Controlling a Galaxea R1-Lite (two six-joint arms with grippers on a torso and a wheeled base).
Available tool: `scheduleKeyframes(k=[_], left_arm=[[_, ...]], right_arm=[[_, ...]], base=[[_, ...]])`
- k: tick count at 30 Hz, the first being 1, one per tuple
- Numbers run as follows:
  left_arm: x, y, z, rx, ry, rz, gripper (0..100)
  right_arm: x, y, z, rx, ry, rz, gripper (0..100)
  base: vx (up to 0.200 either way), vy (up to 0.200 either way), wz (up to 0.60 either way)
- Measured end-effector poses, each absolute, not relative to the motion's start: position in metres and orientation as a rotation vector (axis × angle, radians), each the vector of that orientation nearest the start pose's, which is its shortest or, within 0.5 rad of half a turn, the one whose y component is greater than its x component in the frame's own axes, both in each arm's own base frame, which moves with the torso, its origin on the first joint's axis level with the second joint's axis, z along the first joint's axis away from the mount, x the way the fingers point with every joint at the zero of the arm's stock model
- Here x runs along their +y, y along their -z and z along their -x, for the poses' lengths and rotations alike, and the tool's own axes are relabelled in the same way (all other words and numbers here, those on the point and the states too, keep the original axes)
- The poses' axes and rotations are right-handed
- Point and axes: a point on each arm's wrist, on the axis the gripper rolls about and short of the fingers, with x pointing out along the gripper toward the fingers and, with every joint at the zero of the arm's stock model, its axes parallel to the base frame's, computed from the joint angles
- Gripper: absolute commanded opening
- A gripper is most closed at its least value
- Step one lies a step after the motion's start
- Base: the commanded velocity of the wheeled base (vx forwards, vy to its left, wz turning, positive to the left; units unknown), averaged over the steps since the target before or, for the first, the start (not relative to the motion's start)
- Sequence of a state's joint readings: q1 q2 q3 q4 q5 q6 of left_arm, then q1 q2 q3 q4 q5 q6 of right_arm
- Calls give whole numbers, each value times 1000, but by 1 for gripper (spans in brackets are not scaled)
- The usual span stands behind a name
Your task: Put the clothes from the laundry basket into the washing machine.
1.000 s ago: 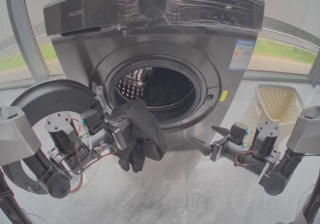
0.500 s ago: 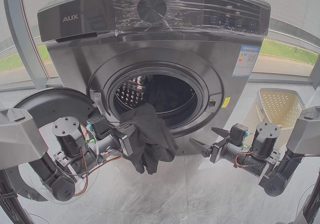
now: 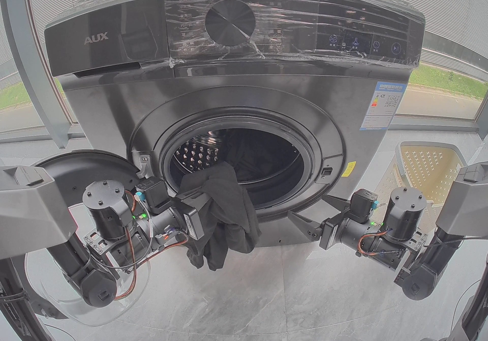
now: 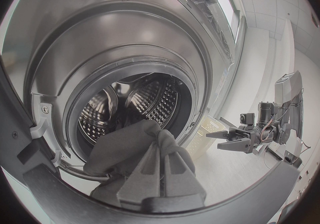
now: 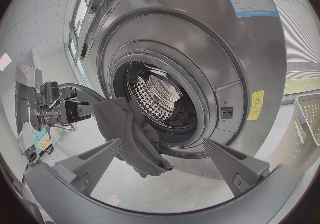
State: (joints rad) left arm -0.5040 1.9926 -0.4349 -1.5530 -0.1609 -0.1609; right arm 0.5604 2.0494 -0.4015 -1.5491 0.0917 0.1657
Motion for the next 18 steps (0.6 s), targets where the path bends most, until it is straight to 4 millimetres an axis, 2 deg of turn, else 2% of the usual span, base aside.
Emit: scheduleKeyframes(k=[3, 13, 18], left_arm=[[-150, -98, -264, 62, 663, 153, 0], [-160, -98, -260, 60, 688, 150, 0], [-169, -98, -269, 33, 691, 140, 0]], right_arm=[[163, -76, -254, 152, -644, -136, 100], [165, -77, -250, 156, -655, -133, 100], [164, -77, -247, 160, -662, -133, 100]], base=[[200, 0, 0], [0, 0, 0], [0, 0, 0]])
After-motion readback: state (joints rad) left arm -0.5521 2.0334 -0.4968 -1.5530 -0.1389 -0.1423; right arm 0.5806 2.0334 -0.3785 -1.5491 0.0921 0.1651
